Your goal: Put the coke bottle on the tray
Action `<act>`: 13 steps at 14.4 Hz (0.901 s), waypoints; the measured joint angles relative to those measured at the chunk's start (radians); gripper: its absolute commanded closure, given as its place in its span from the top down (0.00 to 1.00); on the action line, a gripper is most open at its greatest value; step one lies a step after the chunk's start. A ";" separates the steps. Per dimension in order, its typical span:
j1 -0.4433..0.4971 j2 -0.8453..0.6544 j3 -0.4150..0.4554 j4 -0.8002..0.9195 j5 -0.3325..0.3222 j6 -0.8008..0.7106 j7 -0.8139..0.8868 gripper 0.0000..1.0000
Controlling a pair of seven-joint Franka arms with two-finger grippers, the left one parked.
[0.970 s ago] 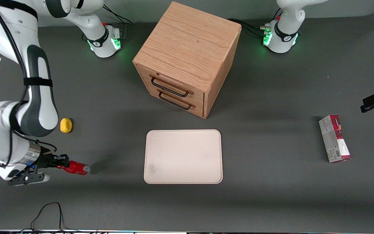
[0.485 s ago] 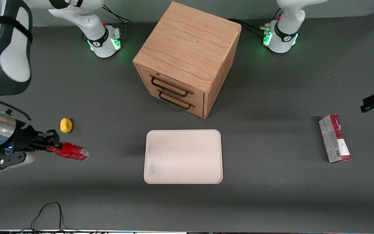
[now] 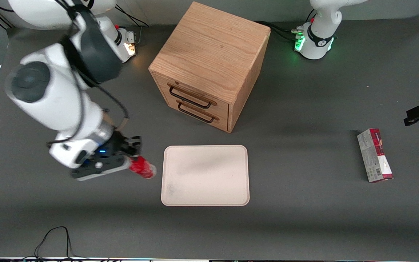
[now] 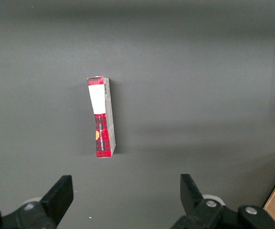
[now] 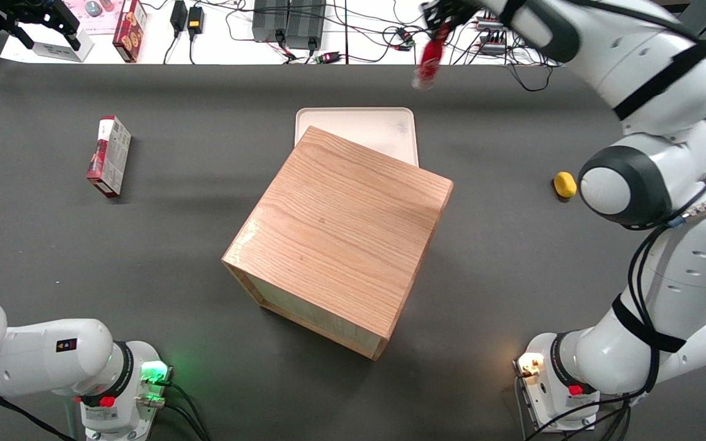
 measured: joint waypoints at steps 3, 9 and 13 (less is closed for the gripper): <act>0.013 0.126 0.010 -0.002 -0.060 0.133 0.005 0.00; 0.013 0.281 0.010 0.000 -0.078 0.250 0.005 0.00; 0.012 0.290 0.010 -0.003 -0.079 0.248 0.005 1.00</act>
